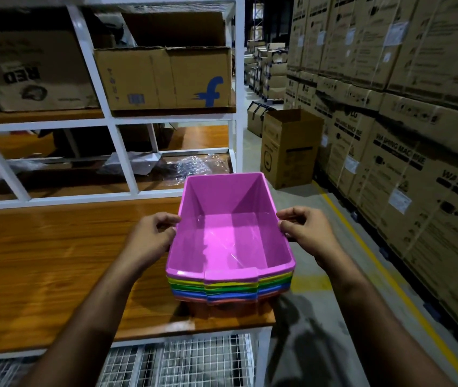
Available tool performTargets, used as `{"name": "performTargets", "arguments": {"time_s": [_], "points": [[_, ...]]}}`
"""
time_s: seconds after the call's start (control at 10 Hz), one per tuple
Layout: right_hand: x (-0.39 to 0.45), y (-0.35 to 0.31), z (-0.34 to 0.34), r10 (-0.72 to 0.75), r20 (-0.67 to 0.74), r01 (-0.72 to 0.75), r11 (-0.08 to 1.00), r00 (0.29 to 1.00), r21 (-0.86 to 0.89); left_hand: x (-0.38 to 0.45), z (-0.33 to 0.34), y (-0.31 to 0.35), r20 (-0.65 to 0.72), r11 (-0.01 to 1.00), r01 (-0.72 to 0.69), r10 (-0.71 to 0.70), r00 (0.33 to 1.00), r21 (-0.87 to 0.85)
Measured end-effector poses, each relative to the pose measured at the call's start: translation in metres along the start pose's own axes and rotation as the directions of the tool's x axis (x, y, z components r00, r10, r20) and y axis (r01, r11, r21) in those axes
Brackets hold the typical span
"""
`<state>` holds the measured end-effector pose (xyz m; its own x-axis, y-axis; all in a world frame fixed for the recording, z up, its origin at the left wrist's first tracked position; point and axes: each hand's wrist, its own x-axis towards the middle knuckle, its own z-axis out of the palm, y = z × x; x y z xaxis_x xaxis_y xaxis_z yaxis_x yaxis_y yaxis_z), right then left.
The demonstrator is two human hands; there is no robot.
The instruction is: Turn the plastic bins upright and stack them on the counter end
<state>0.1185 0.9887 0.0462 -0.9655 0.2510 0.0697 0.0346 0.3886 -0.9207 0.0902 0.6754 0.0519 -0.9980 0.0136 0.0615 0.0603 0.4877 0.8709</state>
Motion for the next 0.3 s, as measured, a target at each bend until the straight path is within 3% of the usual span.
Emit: {"name": "performTargets", "arguments": {"time_s": [0.1, 0.2, 0.3], "points": [[-0.011, -0.013, 0.002, -0.092, 0.038, 0.098, 0.966, 0.995, -0.237, -0.009, 0.000, 0.004, -0.011, 0.993, -0.053, 0.055, 0.998, 0.104], [-0.021, -0.025, 0.006, -0.243, 0.076, 0.251, 0.864, 0.967, -0.437, -0.020, 0.001, 0.007, -0.035, 0.972, -0.115, 0.125, 0.992, 0.204], [-0.025, -0.030, 0.013, -0.338, 0.103, 0.340, 0.778, 0.935, -0.529, -0.026, 0.001, 0.011, -0.084, 0.932, -0.133, 0.170, 0.982, 0.336]]}}
